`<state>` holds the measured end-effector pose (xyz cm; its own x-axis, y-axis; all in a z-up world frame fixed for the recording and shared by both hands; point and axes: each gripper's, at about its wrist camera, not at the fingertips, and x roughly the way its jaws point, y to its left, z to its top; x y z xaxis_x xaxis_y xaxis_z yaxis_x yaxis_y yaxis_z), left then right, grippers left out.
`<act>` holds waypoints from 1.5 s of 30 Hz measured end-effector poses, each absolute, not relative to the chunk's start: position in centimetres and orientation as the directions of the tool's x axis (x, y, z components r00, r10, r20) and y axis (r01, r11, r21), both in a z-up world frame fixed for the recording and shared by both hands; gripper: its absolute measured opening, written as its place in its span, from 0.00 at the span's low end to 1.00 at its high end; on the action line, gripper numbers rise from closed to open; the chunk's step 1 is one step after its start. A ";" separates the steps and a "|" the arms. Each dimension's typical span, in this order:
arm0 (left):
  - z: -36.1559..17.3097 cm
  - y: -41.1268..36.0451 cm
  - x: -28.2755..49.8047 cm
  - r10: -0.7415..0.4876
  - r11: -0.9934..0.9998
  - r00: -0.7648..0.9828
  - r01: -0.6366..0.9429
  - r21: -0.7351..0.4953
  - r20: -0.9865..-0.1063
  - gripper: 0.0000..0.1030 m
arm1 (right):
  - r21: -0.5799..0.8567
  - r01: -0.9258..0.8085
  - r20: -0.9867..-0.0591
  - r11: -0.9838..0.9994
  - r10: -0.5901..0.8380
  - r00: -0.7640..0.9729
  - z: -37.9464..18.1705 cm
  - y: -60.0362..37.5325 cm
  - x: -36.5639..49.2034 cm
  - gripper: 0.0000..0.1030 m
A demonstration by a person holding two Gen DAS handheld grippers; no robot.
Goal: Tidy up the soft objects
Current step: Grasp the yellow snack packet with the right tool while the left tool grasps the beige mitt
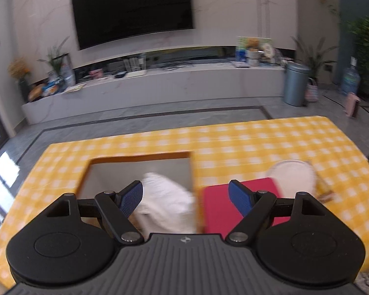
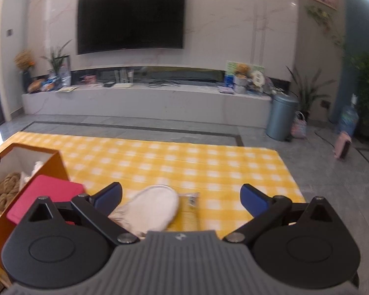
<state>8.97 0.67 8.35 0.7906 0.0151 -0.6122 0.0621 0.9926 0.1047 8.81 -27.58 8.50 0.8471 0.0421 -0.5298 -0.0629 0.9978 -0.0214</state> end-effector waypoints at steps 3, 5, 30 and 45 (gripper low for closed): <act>7.7 -2.5 9.2 -0.034 0.983 0.787 0.139 0.124 -0.616 0.90 | -0.023 -0.034 -0.548 0.999 0.016 0.836 8.0 -28.7 9.0 0.97; 7.1 -4.4 9.3 -0.059 0.973 0.784 0.183 0.139 -0.619 0.90 | -0.024 -0.040 -0.564 0.999 0.019 0.825 7.5 -29.1 9.2 0.97; 1.5 -13.3 16.9 -0.154 0.954 0.612 0.297 0.046 -0.775 0.90 | 0.017 -0.046 -0.809 0.999 0.041 0.586 -6.5 -29.0 19.2 0.97; 2.0 -12.9 15.8 -0.124 0.948 0.634 0.302 0.098 -0.763 0.90 | -0.142 -0.276 -0.783 0.951 0.063 0.619 -8.3 -24.5 19.8 0.97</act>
